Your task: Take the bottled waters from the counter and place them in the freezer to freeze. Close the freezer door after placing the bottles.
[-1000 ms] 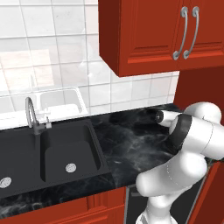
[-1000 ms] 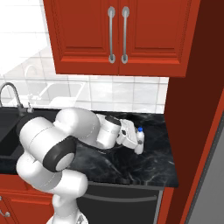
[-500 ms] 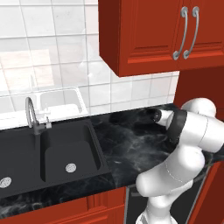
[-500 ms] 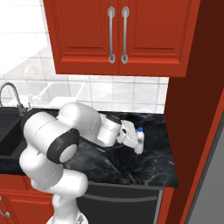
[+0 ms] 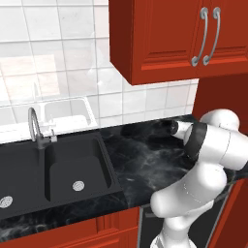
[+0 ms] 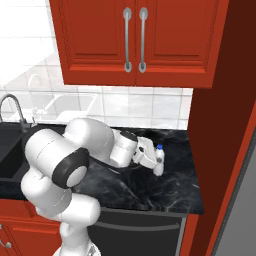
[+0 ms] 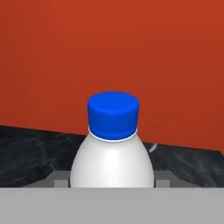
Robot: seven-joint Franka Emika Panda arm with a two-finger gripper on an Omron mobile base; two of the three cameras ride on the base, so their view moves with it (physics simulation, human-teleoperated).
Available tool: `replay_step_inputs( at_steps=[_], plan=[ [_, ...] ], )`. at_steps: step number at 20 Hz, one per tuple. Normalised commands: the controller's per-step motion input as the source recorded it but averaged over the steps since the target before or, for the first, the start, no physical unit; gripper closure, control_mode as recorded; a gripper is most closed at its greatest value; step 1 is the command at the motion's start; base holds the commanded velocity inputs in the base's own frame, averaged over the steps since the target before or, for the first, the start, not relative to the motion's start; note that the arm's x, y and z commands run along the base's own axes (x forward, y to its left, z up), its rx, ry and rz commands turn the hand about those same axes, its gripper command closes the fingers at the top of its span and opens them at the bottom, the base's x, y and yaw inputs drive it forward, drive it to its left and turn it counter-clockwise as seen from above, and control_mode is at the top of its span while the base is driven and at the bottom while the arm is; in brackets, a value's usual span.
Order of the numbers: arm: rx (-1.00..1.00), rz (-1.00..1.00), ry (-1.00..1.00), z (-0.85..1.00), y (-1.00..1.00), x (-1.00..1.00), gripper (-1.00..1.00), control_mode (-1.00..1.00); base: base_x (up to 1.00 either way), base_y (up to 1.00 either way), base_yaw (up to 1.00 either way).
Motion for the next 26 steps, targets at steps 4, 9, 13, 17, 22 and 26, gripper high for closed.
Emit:
replay_step_inputs(
  at_steps=[4, 9, 13, 17, 22, 26],
  plan=[
    [0.00, 0.00, -0.01, 0.66, 0.09, -0.11, 1.00, -1.00, 0.00, 0.00, 0.00],
    [-0.08, -0.01, -0.17, 0.97, 0.26, -0.45, 1.00, -1.00, 0.00, 0.00, 0.00],
    [-0.20, -0.01, -0.28, 1.00, 0.50, -0.69, 1.00, -1.00, 0.00, 0.00, 0.00],
    [-0.14, 0.00, -0.18, 0.88, 0.64, -0.92, 1.00, -1.00, 0.00, 0.00, 0.00],
    [-0.01, 0.02, 0.06, 0.27, 0.63, -0.74, 1.00, -1.00, 0.00, 0.00, 0.00],
    [0.00, 0.09, 0.04, 0.00, 0.61, -0.96, 1.00, -1.00, 0.00, 0.00, 0.00]
  ],
)
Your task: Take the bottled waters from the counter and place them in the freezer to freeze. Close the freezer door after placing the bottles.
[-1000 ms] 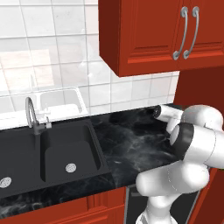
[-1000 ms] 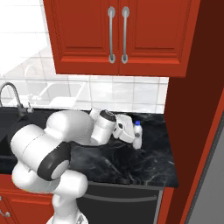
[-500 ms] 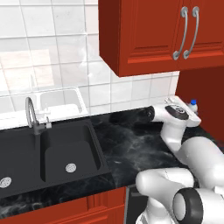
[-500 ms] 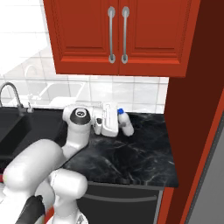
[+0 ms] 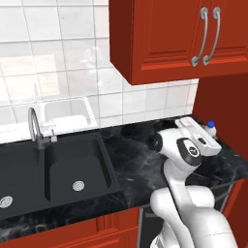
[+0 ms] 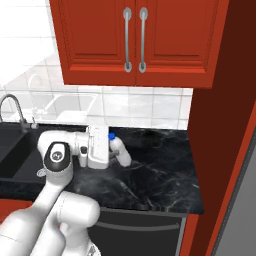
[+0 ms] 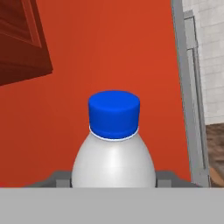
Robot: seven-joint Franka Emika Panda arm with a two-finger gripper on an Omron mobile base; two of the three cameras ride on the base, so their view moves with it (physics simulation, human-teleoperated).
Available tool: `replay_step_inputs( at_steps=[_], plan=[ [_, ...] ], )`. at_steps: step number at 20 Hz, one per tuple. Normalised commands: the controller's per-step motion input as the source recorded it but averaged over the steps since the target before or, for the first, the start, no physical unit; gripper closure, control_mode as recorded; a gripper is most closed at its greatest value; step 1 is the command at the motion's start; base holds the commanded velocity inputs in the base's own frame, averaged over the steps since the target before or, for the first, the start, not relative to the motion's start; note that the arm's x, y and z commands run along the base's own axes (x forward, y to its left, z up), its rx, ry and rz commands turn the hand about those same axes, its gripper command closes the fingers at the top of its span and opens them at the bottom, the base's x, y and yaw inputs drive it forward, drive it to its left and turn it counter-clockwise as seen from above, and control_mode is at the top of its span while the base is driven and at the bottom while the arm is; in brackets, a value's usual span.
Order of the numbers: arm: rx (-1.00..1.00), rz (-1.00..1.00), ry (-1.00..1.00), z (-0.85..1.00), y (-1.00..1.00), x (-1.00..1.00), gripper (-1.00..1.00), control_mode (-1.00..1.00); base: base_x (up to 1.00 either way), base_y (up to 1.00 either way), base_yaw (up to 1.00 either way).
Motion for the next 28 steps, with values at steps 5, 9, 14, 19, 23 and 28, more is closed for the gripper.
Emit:
replay_step_inputs(
  at_steps=[5, 9, 14, 19, 23, 28],
  plan=[
    [0.00, 0.02, 0.01, 0.00, 0.13, -0.20, 1.00, 1.00, -0.80, 0.42, 0.18],
    [0.00, 0.00, 0.00, 0.00, 0.00, 0.00, 1.00, 1.00, -1.00, 0.23, 0.49],
    [0.00, 0.00, 0.00, 0.00, 0.00, 0.00, 1.00, 1.00, -1.00, -0.32, -0.23],
    [0.00, 0.00, 0.00, 0.00, 0.00, 0.00, 1.00, 1.00, -0.68, -0.39, -0.71],
    [0.00, 0.00, 0.00, 0.00, 0.00, 0.00, 1.00, 1.00, -0.32, -0.72, -0.72],
    [0.00, 0.00, 0.00, 0.00, 0.00, 0.00, 1.00, 1.00, -0.01, -1.00, -0.62]
  ],
)
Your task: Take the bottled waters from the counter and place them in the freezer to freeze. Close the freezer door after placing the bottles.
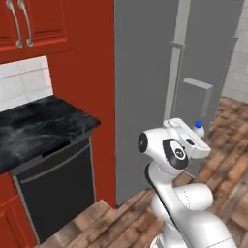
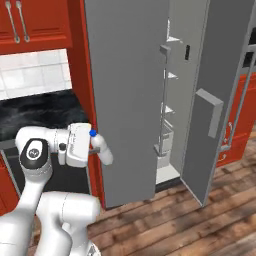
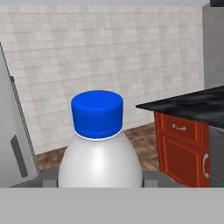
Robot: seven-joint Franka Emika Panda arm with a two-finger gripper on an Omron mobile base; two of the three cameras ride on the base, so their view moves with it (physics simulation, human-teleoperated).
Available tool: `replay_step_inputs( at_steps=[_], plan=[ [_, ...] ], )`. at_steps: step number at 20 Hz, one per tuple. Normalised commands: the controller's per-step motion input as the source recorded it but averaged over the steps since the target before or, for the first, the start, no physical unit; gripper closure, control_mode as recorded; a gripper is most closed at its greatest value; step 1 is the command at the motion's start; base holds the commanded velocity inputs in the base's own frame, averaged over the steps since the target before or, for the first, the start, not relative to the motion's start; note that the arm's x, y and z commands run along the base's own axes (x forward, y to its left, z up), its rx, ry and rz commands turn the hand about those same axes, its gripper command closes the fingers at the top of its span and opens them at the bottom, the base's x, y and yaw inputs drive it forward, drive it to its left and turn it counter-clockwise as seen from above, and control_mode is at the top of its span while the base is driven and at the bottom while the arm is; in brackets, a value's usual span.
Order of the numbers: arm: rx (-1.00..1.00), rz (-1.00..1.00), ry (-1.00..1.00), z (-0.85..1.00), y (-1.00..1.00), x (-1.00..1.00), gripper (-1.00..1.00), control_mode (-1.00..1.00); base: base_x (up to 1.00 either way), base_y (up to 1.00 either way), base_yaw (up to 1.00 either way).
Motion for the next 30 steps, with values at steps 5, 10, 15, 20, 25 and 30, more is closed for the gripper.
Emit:
replay_step_inputs(
  at_steps=[5, 10, 15, 20, 25, 30],
  plan=[
    [0.00, 0.00, 0.00, 0.00, 0.00, 0.00, 1.00, 1.00, 0.88, -0.97, -0.14],
    [0.00, 0.00, 0.00, 0.00, 0.00, 0.00, 1.00, 1.00, 0.99, -0.82, 0.00],
    [0.00, 0.00, 0.00, 0.00, 0.00, 0.00, 1.00, 1.00, 0.71, -0.26, 0.19],
    [0.00, 0.00, 0.00, 0.00, 0.00, 0.00, 1.00, 1.00, 0.66, 0.13, 0.37],
    [0.00, 0.00, 0.00, 0.00, 0.00, 0.00, 1.00, 1.00, 0.68, 0.05, 0.46],
    [0.00, 0.00, 0.00, 0.00, 0.00, 0.00, 1.00, 1.00, 0.78, -0.26, 0.37]
  ],
)
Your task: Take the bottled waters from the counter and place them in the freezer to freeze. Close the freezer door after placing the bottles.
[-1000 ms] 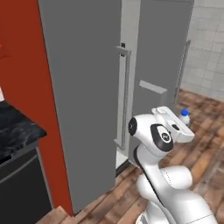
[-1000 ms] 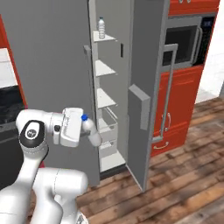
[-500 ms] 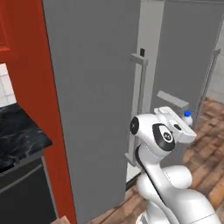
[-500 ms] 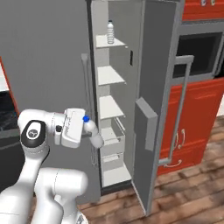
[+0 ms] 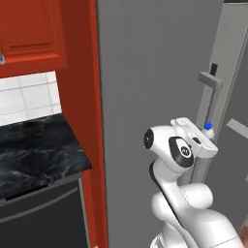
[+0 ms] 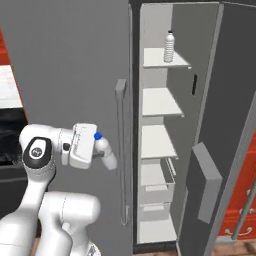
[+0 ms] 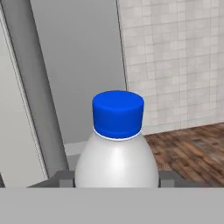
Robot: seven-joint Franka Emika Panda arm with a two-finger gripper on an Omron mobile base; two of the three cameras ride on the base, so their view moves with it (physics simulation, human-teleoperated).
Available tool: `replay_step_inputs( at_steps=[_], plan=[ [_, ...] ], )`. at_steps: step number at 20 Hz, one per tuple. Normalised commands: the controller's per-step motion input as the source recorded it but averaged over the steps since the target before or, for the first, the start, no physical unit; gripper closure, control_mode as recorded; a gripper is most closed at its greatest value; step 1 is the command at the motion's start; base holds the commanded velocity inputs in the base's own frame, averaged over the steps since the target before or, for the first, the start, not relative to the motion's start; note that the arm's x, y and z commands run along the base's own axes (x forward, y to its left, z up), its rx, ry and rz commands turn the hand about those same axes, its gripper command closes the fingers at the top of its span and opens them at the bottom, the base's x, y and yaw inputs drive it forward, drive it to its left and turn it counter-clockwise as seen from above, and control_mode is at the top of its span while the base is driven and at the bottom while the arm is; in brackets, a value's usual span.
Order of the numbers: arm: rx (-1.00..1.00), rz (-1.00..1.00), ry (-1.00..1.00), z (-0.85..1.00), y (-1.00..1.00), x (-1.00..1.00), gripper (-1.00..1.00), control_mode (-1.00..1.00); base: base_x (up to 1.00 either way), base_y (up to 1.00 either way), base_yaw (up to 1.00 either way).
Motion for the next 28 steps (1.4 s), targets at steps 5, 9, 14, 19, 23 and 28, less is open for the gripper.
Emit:
replay_step_inputs(
  at_steps=[5, 9, 14, 19, 23, 28],
  plan=[
    [0.00, 0.00, 0.00, 0.00, 0.00, 0.00, 1.00, 1.00, 0.31, -0.60, 0.14],
    [0.00, 0.00, 0.00, 0.00, 0.00, 0.00, 1.00, 1.00, 0.07, -0.57, 0.15],
    [0.00, 0.00, 0.00, 0.00, 0.00, 0.00, 1.00, 1.00, -0.43, -0.01, 0.19],
    [0.00, 0.00, 0.00, 0.00, 0.00, 0.00, 1.00, 1.00, -0.14, 0.00, 0.21],
    [0.00, 0.00, 0.00, 0.00, 0.00, 0.00, 1.00, 1.00, -0.61, 0.00, 0.13],
    [0.00, 0.00, 0.00, 0.00, 0.00, 0.00, 1.00, 1.00, -0.60, 0.02, 0.14]
  ],
)
